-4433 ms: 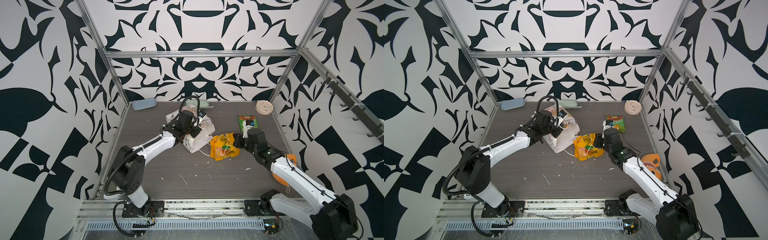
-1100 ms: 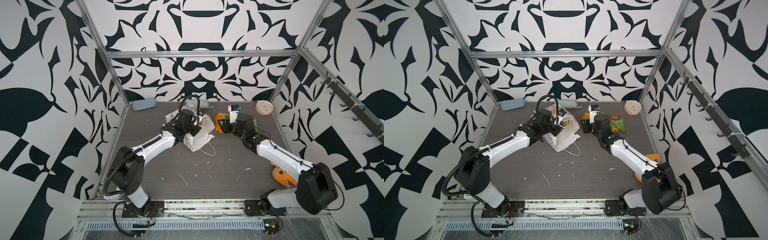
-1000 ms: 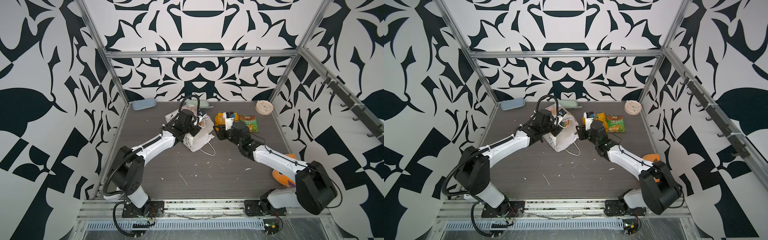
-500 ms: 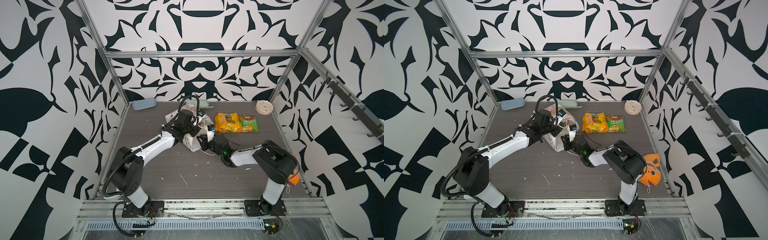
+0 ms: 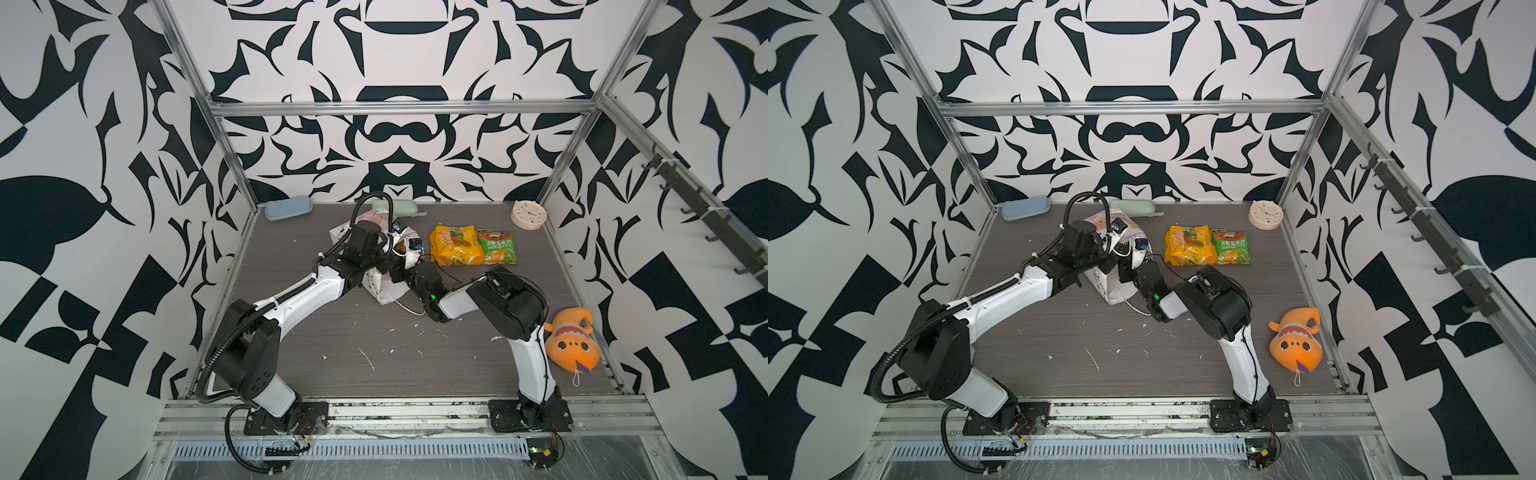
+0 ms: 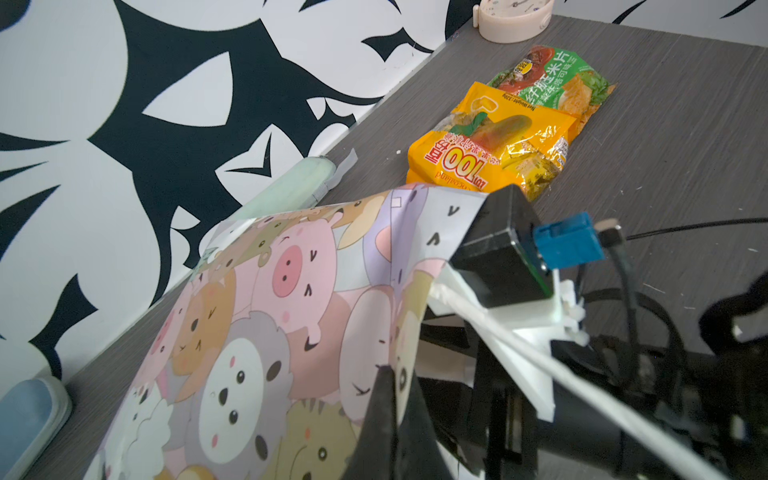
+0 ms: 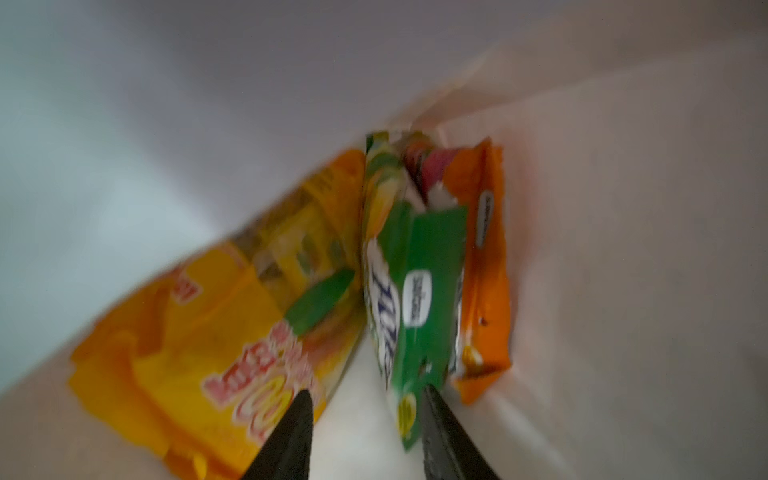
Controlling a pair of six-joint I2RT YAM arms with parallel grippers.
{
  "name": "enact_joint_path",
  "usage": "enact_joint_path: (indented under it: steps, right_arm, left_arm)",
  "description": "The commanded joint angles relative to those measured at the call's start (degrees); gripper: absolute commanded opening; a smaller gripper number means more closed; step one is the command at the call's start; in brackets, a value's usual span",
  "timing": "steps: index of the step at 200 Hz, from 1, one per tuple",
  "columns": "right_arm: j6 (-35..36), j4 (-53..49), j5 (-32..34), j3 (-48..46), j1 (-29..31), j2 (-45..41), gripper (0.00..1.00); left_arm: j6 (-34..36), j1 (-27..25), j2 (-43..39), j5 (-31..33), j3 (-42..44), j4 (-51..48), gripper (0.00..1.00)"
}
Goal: Take the snacks out of the paper bag
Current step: 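Reach the right gripper back down into the bag opening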
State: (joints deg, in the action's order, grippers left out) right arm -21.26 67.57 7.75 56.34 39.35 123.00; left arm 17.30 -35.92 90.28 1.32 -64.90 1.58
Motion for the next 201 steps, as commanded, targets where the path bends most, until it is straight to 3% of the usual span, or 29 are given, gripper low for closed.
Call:
enact_joint_path:
  steps: [1,22,47,89,96,108,124,154,201]
  right_arm:
    - [-0.28,3.54,0.08,3.3,-1.03,0.95,0.47]
    - [-0.1,4.29,0.52,5.68,-1.02,2.73,0.48]
    - [-1.7,4.72,5.67,7.82,-1.03,4.62,0.47]
    - [-3.41,6.51,12.07,11.23,-0.95,8.19,0.37]
    - [-3.32,6.81,12.51,11.57,-1.01,8.48,0.31]
    - [-2.91,7.23,12.63,12.39,-0.94,9.08,0.18]
    - [-2.88,6.81,12.53,13.81,-0.95,9.92,0.15]
    - [-2.96,6.89,10.12,14.52,-0.82,10.11,0.0]
    - [-0.42,8.63,5.43,8.56,0.07,5.56,0.0]
  left_arm:
    - [-1.23,0.06,-1.37,-2.45,0.43,1.0,0.0]
    - [-1.3,0.06,-0.99,-2.55,0.35,1.24,0.0]
    - [-1.69,0.06,-0.97,-2.99,0.22,1.14,0.0]
    - [-2.09,0.06,-0.77,-3.33,-0.12,1.4,0.0]
    - [-2.03,0.04,-0.68,-3.34,-0.23,1.28,0.0]
    - [-2.01,0.06,-0.64,-3.26,-0.47,0.96,0.0]
    - [-2.0,0.06,-0.63,-3.3,-0.49,0.77,0.0]
    - [-2.53,0.06,-0.46,-3.19,-0.52,1.18,0.0]
    - [-2.8,0.06,0.14,-1.88,-1.1,1.01,0.0]
